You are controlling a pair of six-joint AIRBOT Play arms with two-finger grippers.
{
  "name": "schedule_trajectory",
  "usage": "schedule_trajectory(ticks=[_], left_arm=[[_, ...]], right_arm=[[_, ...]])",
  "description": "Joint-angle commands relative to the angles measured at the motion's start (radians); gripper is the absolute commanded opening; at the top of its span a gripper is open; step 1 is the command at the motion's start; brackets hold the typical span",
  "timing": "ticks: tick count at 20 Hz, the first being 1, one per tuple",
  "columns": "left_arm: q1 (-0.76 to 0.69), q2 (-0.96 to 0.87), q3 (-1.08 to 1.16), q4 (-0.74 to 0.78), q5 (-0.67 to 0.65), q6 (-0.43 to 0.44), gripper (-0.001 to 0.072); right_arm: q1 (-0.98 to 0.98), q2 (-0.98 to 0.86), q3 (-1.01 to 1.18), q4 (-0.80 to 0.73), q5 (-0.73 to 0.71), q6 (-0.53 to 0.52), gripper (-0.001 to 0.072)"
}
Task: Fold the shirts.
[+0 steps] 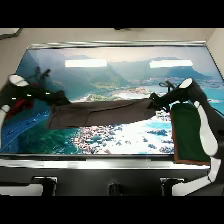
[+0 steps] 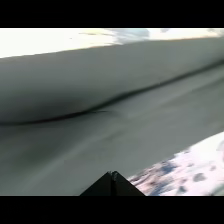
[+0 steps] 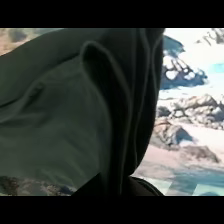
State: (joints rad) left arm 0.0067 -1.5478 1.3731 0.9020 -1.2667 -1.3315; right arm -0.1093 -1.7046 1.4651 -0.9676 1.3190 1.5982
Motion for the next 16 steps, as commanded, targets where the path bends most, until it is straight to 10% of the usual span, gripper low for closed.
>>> schedule_trajectory(ticks=[1, 12, 16], left_arm=[[-0.224, -0.043, -0.09, -0.165, 0.221, 0.0, 0.0036], [-0.615, -0.319, -0.074, -0.676, 0.512, -0.017, 0.0036], [-0.57, -0.258, -0.075, -0.664, 0.542, 0.097, 0.0033]], right_arm=[[0.045, 0.185, 0.002, 0.016, 0.048, -0.005, 0.0038], [0.181, 0.644, 0.003, -0.029, 0.153, 0.143, 0.0041], [0.183, 0.585, 0.002, -0.047, 0.136, 0.136, 0.004]])
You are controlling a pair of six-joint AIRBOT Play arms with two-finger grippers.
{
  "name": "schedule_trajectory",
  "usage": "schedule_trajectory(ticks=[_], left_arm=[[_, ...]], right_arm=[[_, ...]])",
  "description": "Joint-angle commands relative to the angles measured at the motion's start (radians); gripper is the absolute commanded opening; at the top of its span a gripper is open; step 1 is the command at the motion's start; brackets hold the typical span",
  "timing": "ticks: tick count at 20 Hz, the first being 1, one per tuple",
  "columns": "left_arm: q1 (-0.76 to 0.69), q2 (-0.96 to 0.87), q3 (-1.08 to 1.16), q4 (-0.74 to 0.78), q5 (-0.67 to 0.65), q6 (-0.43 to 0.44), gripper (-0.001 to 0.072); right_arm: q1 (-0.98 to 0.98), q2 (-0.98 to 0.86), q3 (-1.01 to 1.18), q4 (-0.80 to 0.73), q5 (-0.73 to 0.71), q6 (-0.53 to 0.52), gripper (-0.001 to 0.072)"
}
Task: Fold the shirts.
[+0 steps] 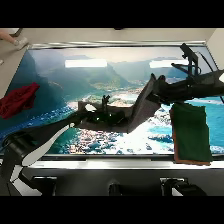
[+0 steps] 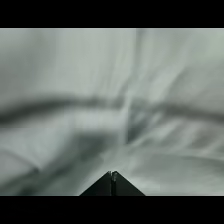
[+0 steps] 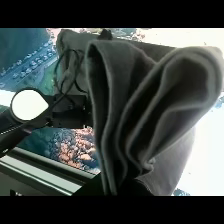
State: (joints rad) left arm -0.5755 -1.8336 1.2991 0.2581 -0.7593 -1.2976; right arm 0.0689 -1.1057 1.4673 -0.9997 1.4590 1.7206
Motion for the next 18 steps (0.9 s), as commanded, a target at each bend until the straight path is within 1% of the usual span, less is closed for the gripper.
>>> schedule_trajectory(ticks=[1, 4, 6, 8, 10, 12, 13, 14, 15, 16, 17, 18], left_arm=[[0.062, 0.083, -0.002, 0.066, 0.034, 0.056, 0.0033], [0.269, 0.293, -0.003, 0.317, 0.008, -0.001, 0.0033], [0.444, 0.45, -0.003, 0.412, -0.024, -0.012, 0.0033], [0.609, 0.587, -0.003, 0.428, -0.076, -0.011, 0.0034], [0.743, 0.704, -0.003, 0.428, -0.129, -0.011, 0.0034], [0.829, 0.797, -0.003, 0.43, -0.165, -0.011, 0.0034], [0.853, 0.83, -0.003, 0.442, -0.172, -0.011, 0.0034], [0.867, 0.855, -0.003, 0.463, -0.172, -0.011, 0.0034], [0.869, 0.867, -0.003, 0.484, -0.172, -0.011, 0.0034], [0.867, 0.868, -0.003, 0.504, -0.175, -0.011, 0.0035], [0.867, 0.863, -0.005, 0.511, -0.18, -0.011, 0.0034], [0.867, 0.859, -0.014, 0.511, -0.179, -0.011, 0.0034]], right_arm=[[0.016, -0.048, 0.0, 0.016, -0.032, -0.005, 0.004], [0.147, -0.175, 0.0, 0.136, -0.189, -0.061, 0.004], [0.268, -0.278, 0.001, 0.214, -0.318, -0.088, 0.004], [0.365, -0.395, 0.001, 0.293, -0.451, -0.104, 0.0041], [0.428, -0.517, 0.001, 0.433, -0.581, -0.14, 0.0042], [0.468, -0.621, 0.001, 0.624, -0.69, -0.209, 0.0042], [0.483, -0.664, 0.001, 0.703, -0.715, -0.226, 0.0042], [0.493, -0.696, 0.001, 0.749, -0.721, -0.228, 0.0046], [0.5, -0.72, 0.001, 0.78, -0.709, -0.233, 0.0115], [0.499, -0.733, 0.001, 0.789, -0.695, -0.234, 0.0352], [0.492, -0.732, 0.001, 0.785, -0.674, -0.249, 0.061], [0.473, -0.722, 0.001, 0.779, -0.636, -0.278, 0.0619]])
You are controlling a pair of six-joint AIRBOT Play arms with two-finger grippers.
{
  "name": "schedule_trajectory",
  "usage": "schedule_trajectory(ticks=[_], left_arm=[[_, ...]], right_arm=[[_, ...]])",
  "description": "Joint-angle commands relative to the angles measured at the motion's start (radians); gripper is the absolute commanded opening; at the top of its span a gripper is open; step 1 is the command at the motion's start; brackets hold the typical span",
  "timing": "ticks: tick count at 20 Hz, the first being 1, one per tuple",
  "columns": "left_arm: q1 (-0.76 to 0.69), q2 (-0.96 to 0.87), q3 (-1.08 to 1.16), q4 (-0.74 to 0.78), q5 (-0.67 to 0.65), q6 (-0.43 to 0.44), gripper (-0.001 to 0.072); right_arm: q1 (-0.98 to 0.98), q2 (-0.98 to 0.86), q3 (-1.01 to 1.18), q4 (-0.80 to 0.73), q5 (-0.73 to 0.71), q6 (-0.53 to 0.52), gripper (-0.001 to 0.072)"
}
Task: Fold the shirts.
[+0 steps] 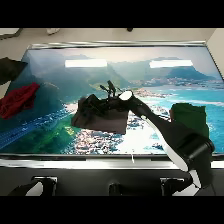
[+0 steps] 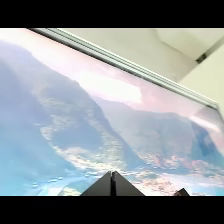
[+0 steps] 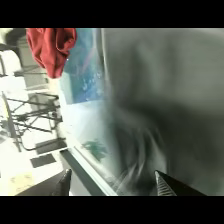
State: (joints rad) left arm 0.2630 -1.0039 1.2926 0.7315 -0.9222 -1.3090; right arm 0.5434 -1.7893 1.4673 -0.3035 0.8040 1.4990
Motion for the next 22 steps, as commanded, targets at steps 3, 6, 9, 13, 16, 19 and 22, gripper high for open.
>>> schedule_trajectory(ticks=[3, 6, 9, 13, 16, 19, 22], left_arm=[[0.029, 0.026, -0.043, 0.038, -0.015, 0.0, 0.0035], [0.029, 0.026, -0.075, 0.037, -0.012, 0.001, 0.0035], [0.029, 0.026, -0.084, 0.037, -0.015, 0.021, 0.0035], [0.029, 0.027, -0.084, 0.036, -0.017, 0.024, 0.0035], [0.029, 0.029, -0.084, 0.036, -0.017, 0.027, 0.0036], [0.029, 0.028, -0.084, 0.036, -0.016, 0.027, 0.0035], [0.029, 0.028, -0.084, 0.037, -0.016, 0.028, 0.0035]], right_arm=[[-0.13, 0.037, 0.001, -0.131, 0.222, -0.015, 0.0616], [-0.3, 0.143, 0.0, -0.632, 0.456, 0.189, 0.0617], [-0.423, 0.185, -0.063, -0.938, 0.665, 0.256, 0.0615], [-0.401, 0.155, -0.236, -0.717, 0.474, 0.207, 0.0604], [-0.34, 0.088, -0.246, -0.518, 0.365, 0.13, 0.0595], [-0.296, 0.06, -0.246, -0.418, 0.309, 0.107, 0.0526], [-0.309, 0.06, -0.235, -0.306, 0.363, -0.026, 0.011]])
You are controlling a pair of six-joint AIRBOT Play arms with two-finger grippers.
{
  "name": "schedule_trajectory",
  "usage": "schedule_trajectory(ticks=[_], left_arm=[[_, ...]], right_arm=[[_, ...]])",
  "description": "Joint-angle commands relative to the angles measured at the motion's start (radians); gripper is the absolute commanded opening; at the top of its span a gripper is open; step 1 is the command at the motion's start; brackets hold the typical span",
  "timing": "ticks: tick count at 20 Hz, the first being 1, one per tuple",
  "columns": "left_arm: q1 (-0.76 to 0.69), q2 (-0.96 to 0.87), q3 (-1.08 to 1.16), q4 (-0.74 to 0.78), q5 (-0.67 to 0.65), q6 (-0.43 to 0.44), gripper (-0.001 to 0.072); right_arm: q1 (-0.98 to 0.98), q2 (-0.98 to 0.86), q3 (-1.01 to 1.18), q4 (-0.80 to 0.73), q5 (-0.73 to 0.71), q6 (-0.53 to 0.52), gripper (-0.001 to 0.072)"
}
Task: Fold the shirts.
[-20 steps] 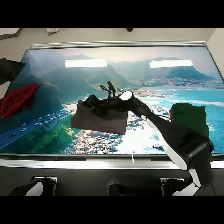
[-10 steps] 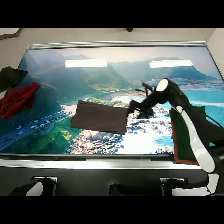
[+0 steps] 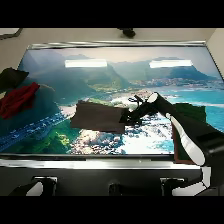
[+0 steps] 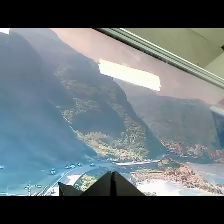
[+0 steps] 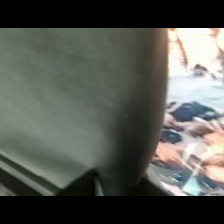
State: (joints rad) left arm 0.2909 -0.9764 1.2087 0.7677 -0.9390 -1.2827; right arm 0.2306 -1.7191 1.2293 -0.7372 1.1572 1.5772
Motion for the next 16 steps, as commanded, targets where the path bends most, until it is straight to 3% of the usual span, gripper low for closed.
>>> schedule_trajectory(ticks=[1, 5, 9, 16], left_arm=[[0.001, 0.001, 0.0, 0.0, 0.0, 0.004, 0.0035], [0.001, 0.001, 0.0, 0.0, -0.005, 0.004, 0.0035], [0.001, 0.001, 0.0, 0.0, -0.013, 0.004, 0.0035], [0.001, 0.004, 0.0, -0.008, -0.014, 0.004, 0.0035]], right_arm=[[-0.01, -0.006, 0.021, 0.13, 0.035, -0.1, 0.0042], [-0.16, 0.082, 0.158, 0.056, 0.121, -0.08, 0.0042], [-0.427, 0.214, 0.296, -0.093, 0.207, 0.038, 0.004], [-0.834, 0.42, 0.365, -0.103, 0.36, 0.104, 0.004]])
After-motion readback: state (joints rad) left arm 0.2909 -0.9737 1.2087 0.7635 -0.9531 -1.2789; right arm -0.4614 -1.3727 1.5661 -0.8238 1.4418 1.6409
